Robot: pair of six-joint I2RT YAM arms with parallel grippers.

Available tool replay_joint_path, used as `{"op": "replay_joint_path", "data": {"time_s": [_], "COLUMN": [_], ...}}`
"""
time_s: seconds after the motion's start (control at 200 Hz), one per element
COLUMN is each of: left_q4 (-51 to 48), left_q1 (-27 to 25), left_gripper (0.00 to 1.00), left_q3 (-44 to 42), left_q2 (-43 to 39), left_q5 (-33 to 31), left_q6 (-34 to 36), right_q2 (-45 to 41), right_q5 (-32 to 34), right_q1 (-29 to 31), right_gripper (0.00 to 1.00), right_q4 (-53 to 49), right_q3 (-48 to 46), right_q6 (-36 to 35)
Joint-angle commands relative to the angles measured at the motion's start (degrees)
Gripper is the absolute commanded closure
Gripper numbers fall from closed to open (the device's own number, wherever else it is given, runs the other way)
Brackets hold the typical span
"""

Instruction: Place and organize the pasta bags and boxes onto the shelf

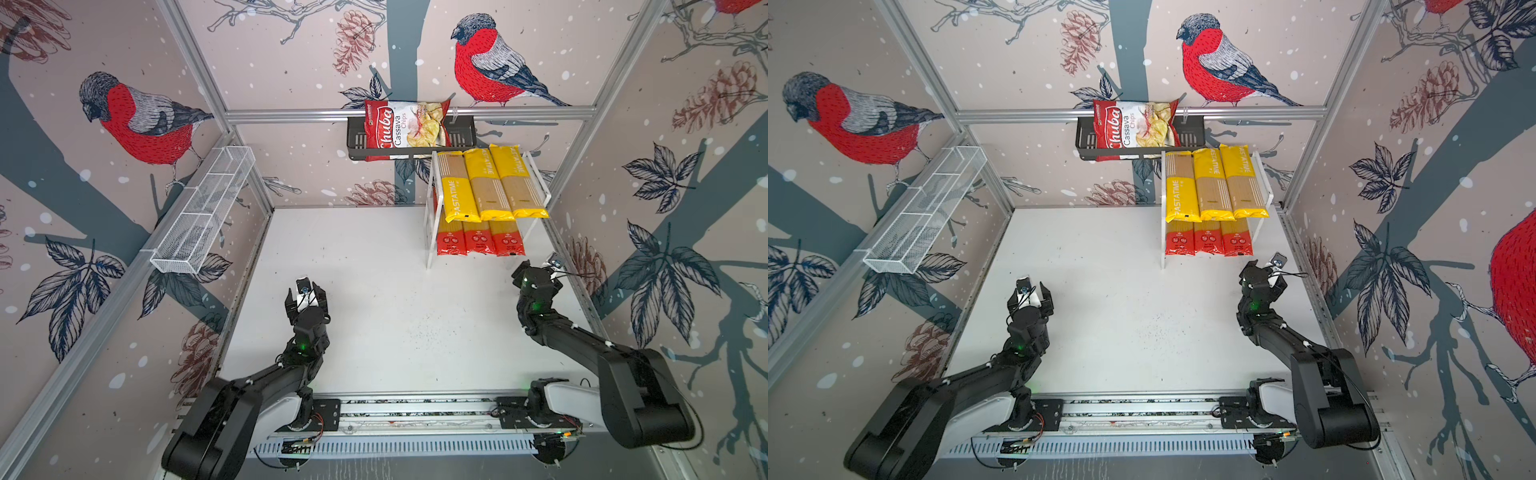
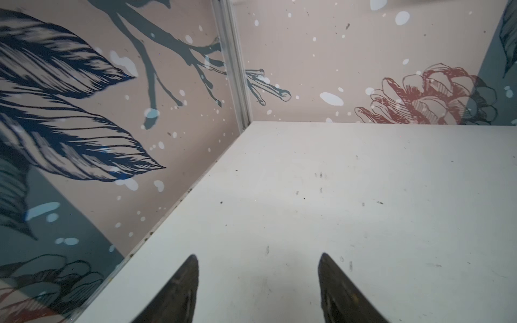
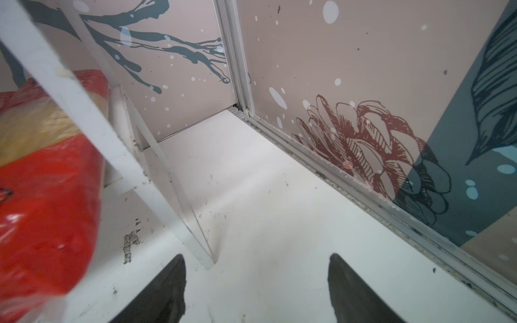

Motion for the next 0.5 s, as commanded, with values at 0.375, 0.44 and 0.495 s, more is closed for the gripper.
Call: {"op": "replay_joint_path", "data": {"time_s": [0.375, 0.44, 0.495], "left_q4": [38.3, 36.3, 34.8], "left_q1": [4.9, 5.3, 6.0], "left_gripper": [0.25, 0.26, 0.25], "left_q3": [-0.2, 0.2, 0.9], "left_q2": [23.6, 22.9, 22.7], "left_q5": [9.2, 9.4, 10.1], "left_q6": [3.9, 3.1, 2.1], "right_q2": [1.6, 2.3, 2.0], "right_q5": [-5.5, -5.3, -4.8], "right_q1": [-4.2, -4.1, -4.3], "right_gripper": [0.22, 0.22, 0.22], "right_q4": [14.9, 17.0, 19.4], "right_q3": [-7.8, -7.7, -8.6], "right_q6": [-1.1, -4.0, -5.5]}}
